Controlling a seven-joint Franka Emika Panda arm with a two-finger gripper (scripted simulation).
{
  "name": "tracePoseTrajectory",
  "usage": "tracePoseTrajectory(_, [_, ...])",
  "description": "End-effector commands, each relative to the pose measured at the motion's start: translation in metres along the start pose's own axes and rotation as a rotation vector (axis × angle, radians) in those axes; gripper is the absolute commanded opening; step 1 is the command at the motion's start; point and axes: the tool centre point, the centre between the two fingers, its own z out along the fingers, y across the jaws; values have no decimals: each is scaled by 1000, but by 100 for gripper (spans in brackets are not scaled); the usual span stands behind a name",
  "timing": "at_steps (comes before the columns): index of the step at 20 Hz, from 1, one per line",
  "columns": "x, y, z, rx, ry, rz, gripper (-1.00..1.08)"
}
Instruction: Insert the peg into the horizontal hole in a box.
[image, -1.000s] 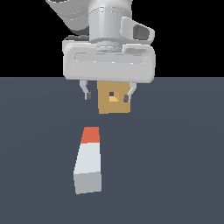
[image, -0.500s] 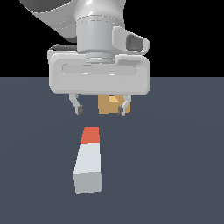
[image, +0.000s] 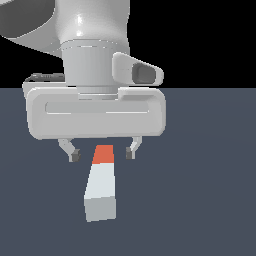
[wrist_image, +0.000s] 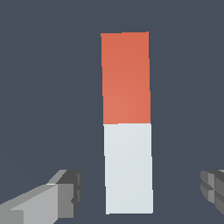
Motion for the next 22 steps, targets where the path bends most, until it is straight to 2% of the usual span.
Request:
tracePoseTrajectory(1, [-7, -3, 6, -5, 3, -15, 100])
tracePoseTrajectory(15, [-15, -5, 15, -9, 6, -28, 100])
tracePoseTrajectory(22, [-15, -5, 40, -9, 6, -28, 100])
